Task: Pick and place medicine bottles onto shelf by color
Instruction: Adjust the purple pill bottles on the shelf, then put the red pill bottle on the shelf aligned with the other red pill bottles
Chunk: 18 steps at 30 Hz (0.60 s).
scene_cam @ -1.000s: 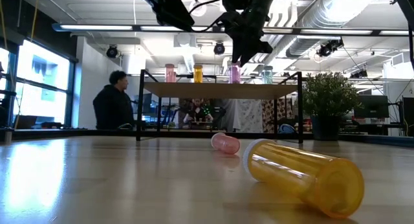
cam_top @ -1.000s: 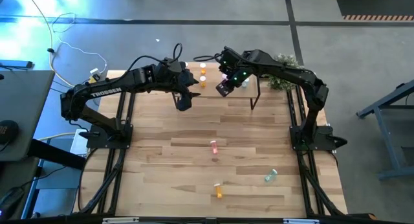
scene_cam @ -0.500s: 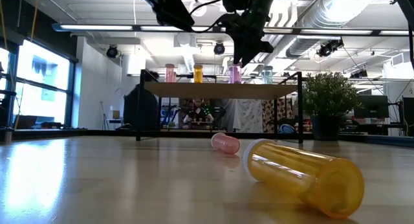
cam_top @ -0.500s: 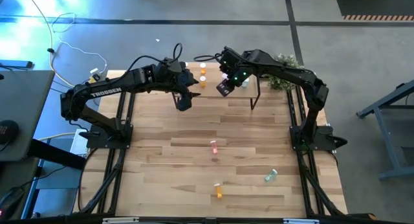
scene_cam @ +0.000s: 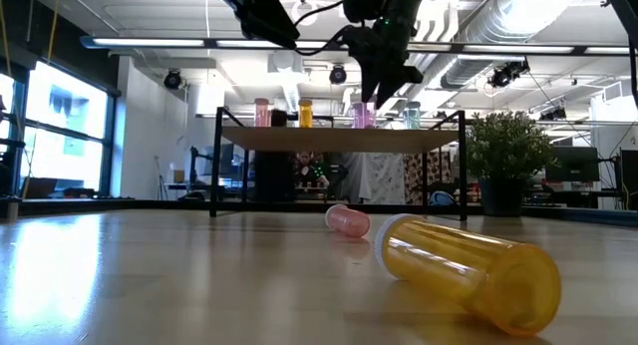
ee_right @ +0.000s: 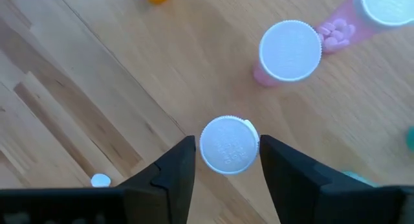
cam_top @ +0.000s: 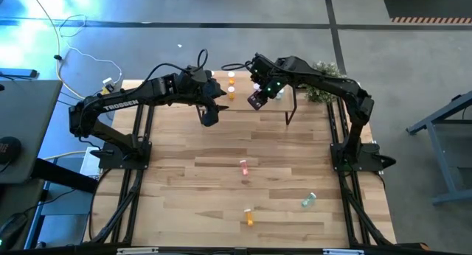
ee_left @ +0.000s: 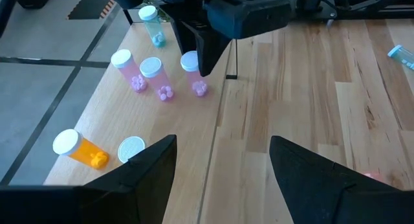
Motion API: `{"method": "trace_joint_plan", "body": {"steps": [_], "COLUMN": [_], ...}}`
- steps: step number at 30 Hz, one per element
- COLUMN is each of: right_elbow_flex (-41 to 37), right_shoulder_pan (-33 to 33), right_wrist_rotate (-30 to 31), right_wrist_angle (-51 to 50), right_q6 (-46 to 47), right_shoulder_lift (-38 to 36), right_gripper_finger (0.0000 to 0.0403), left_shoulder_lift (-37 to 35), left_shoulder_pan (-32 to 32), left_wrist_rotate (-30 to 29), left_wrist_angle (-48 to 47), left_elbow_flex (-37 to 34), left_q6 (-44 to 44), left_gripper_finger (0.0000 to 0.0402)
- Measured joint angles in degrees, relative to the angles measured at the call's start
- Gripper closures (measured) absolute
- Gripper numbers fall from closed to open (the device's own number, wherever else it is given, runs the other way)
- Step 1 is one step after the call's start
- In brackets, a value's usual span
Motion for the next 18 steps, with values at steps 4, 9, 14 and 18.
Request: {"method": "trace_joint_plan", "body": {"steps": [4, 9, 14, 18], "right_elbow_flex": [0.0, 0.0, 0.0, 0.1], "right_shoulder_pan": [0.0, 0.0, -0.1, -0.3], "right_wrist_rotate": [-1.4, -3.0, -2.5, -2.3], "right_wrist_angle": [0.6, 1.4, 1.8, 2.3], "right_q6": [0.1, 0.1, 0.1, 0.1], "right_shoulder_lift": [0.0, 0.0, -0.1, -0.5], "right_gripper_finger": [0.0238, 0.0238, 0.0237, 0.0237], "left_shoulder_lift": [0.0, 0.0, 0.0, 0.0], "left_shoulder_pan": [0.0, 0.0, 0.0, 0.0], "left_wrist_rotate": [0.0, 0.0, 0.0, 0.0], "left_wrist_angle": [0.0, 0.0, 0.0, 0.0], "left_elbow_flex": [0.0, 0.0, 0.0, 0.0], "left_q6": [0.0, 0.0, 0.0, -0.2], "left_gripper_finger": [0.0165, 0.0165, 0.0165, 0.0165]}}
